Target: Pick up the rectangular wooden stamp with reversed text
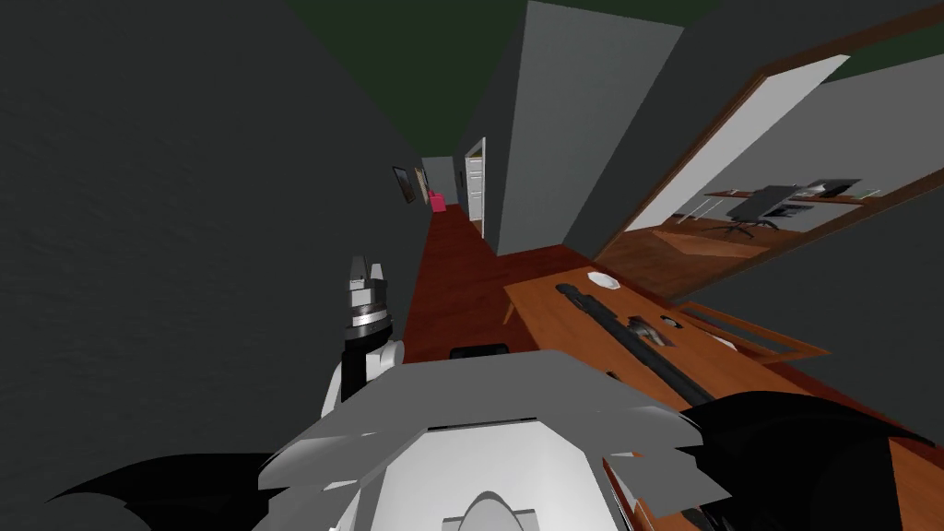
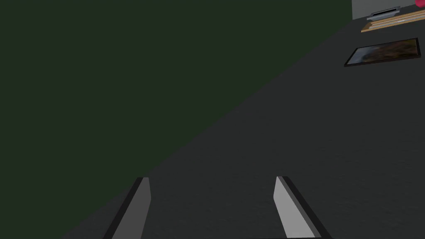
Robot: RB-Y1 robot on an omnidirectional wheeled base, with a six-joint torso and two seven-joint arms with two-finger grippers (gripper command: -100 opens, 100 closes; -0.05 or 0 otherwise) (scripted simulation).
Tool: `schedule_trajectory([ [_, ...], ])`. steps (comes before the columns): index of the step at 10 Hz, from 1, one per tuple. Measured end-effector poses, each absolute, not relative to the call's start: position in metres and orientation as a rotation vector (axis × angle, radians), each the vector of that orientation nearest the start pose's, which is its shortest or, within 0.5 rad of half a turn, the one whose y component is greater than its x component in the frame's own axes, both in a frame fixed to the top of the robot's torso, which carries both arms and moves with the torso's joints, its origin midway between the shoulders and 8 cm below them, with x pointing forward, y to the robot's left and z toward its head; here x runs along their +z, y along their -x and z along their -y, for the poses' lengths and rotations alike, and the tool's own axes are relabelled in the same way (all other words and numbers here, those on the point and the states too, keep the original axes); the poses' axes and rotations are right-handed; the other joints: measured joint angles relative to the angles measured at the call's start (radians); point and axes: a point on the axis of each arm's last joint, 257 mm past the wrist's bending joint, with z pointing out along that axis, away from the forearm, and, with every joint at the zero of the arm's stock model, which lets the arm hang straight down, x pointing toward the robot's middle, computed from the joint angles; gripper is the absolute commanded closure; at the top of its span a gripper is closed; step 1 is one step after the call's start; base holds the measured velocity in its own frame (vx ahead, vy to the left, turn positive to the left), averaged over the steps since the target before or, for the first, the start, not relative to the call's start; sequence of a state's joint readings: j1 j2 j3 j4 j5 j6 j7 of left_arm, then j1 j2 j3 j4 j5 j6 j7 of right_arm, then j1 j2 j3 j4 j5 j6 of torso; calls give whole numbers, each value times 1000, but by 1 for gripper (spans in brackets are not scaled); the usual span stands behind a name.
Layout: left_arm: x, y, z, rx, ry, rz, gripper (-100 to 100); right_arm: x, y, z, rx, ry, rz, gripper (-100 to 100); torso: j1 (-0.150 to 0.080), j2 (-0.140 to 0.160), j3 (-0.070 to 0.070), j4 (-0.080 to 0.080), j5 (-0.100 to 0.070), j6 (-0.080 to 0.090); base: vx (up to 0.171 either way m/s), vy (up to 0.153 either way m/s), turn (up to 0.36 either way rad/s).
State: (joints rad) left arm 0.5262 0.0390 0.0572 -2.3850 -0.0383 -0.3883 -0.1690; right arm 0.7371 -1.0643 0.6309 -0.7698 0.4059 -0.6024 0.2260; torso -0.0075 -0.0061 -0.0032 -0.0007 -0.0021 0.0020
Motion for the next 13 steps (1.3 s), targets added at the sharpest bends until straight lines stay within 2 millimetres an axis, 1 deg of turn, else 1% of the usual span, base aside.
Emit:
schedule_trajectory([
  [2,43,-337,-290,-1047,554,-720,0,-496,174,577,63,-30,-3128,-100,0,0,0,0,0,-1,32,-84,209],
  [3,43,-337,-290,-1047,554,-720,0,-498,169,584,35,-9,-3130,-100,-1,-1,-1,0,0,-1,47,-82,254],
  [4,43,-337,-290,-1047,554,-720,0,-501,164,587,21,8,-3128,-100,0,-2,-1,0,0,-1,48,-73,188],
  [5,43,-337,-290,-1047,554,-720,0,-506,158,587,13,22,-3122,-100,1,-2,-1,0,0,0,54,-68,156],
  [7,43,-337,-290,-1047,554,-720,0,-516,142,578,15,45,-3104,-100,2,-3,-2,-1,0,0,40,-42,80],
  [8,43,-337,-290,-1047,554,-720,0,-519,140,578,10,46,-3101,-100,4,-1,-1,0,1,1,10,-7,0],
  [9,43,-337,-290,-1047,554,-720,0,-520,139,578,11,47,-3101,0,6,0,0,0,1,1,0,0,0],
  [10,43,-337,-290,-1047,554,-720,0,-520,139,578,11,47,-3101,-100,6,1,0,0,1,1,26,-66,198],
  [11,43,-337,-290,-1047,554,-720,0,-531,149,559,37,35,-3107,-100,3,0,0,0,1,0,12,-93,125],
  [12,43,-337,-290,-1047,554,-720,0,-536,158,547,50,24,-3113,-100,1,1,0,0,0,1,-8,-54,-12],
  [13,43,-337,-290,-1047,554,-720,0,-536,161,544,55,18,-3115,-100,3,2,1,0,1,1,-14,-79,166],
])
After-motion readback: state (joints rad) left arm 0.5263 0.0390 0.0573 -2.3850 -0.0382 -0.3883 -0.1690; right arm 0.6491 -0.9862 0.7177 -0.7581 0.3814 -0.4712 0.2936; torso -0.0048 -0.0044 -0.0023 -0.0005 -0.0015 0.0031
